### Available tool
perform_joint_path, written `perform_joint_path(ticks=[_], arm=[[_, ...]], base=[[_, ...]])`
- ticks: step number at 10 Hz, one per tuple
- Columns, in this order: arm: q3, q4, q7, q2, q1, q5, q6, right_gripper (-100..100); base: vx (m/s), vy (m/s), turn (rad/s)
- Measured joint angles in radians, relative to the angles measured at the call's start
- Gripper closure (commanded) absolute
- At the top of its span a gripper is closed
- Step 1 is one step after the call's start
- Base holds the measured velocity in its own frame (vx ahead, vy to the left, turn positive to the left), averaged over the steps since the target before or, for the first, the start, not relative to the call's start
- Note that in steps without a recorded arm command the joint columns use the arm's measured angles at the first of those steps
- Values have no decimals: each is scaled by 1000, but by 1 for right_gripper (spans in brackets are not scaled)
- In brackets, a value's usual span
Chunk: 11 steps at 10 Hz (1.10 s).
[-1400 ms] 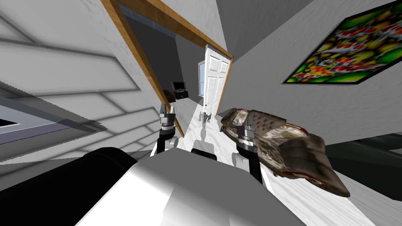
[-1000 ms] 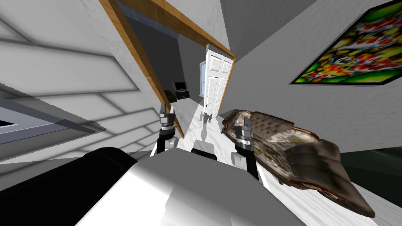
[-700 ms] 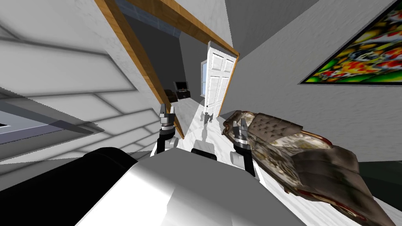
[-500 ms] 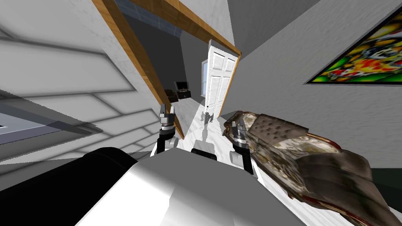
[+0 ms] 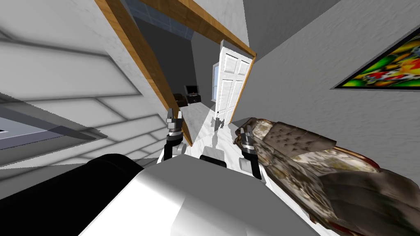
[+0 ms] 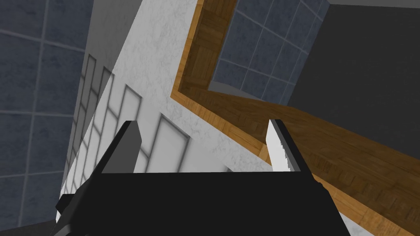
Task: Push the door open
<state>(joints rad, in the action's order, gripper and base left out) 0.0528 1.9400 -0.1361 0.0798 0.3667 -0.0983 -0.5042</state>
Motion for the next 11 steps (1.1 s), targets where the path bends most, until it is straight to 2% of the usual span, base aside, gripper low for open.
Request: perform_joint_path(ticks=[5, 7, 11], arm=[[-5, -127, -25, 17, -53, -19, -43, -100], [-6, -169, -38, 26, -73, -27, -51, -100], [-7, -285, -59, 38, -111, -44, -98, -100]], base=[[96, -13, 79], [95, -18, 94], [100, -30, 86]])
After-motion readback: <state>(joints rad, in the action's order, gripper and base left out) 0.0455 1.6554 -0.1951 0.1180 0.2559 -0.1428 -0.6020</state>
